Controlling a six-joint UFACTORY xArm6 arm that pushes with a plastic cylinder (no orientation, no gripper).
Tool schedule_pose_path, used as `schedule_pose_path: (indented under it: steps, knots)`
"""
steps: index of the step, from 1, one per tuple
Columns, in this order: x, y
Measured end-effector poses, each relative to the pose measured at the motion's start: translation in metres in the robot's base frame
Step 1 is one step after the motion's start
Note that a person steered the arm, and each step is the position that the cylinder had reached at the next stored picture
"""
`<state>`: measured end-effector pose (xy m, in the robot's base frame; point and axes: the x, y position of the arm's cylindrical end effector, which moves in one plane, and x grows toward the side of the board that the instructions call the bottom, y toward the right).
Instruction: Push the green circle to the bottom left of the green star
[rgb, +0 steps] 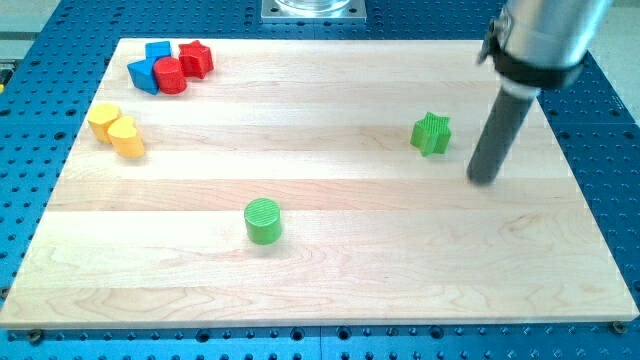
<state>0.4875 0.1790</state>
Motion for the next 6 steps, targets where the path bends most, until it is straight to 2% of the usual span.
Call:
schedule_pose_path:
  steps: [1, 2, 3, 4, 5, 6]
  knots:
    - [0.098, -0.103]
    - [0.101, -0.225]
    - [0.079, -0.279]
    - [0.029, -0.208]
    - [-0.016, -0.109]
    - [-0.005, -0.120]
